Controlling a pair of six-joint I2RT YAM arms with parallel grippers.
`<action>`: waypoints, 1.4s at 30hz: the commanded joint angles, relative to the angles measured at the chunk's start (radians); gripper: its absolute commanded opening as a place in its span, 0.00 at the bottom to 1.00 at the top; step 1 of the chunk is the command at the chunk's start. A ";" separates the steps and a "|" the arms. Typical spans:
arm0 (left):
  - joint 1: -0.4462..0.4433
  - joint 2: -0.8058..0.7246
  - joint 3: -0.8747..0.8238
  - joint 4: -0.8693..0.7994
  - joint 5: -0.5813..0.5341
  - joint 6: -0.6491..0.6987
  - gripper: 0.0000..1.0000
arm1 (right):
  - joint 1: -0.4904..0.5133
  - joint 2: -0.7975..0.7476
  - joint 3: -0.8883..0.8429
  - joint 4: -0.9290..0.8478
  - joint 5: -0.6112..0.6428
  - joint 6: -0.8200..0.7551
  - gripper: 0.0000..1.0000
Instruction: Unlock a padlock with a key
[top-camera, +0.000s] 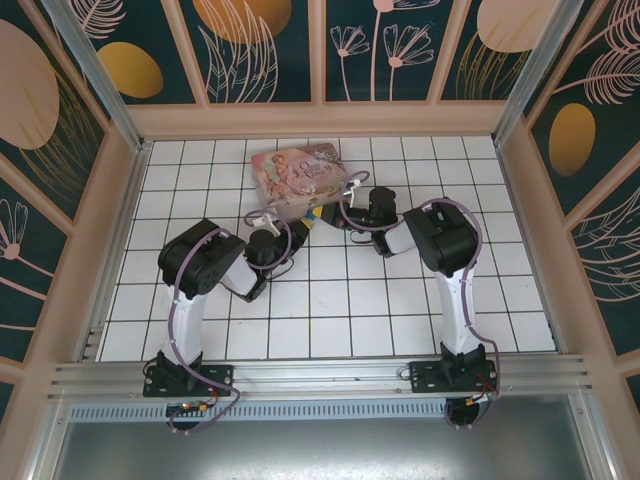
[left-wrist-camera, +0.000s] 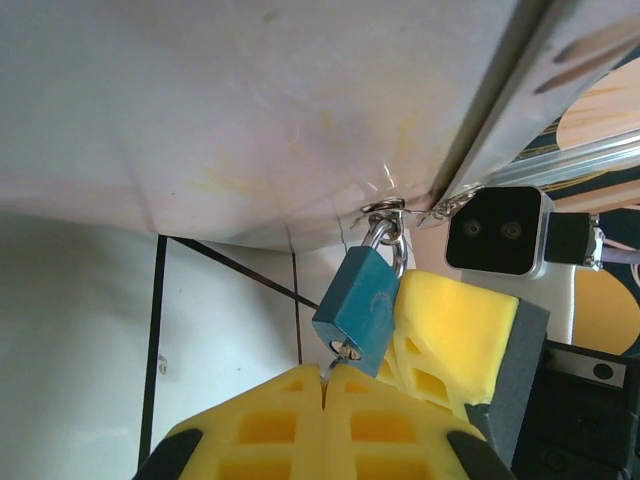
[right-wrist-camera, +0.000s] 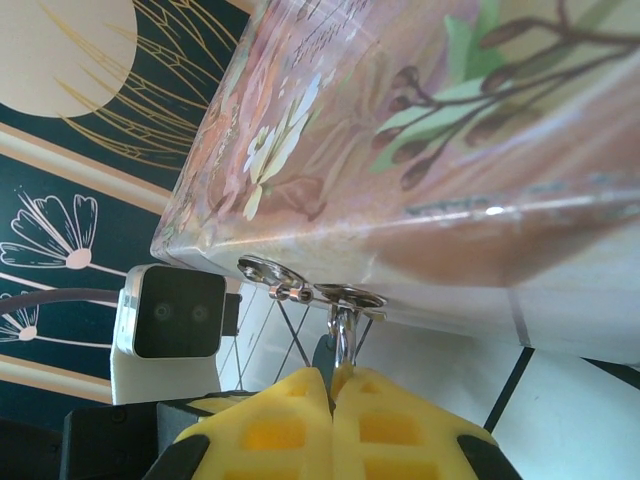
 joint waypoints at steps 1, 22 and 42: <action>0.005 -0.057 0.044 -0.097 -0.002 0.073 0.00 | 0.028 0.029 -0.019 -0.006 -0.070 0.071 0.00; -0.097 -0.194 0.255 -0.840 -0.389 0.780 0.00 | 0.043 0.029 -0.017 0.002 -0.029 0.153 0.00; -0.051 -0.240 0.152 -0.678 -0.170 0.517 0.38 | 0.037 0.026 -0.028 0.042 -0.033 0.186 0.00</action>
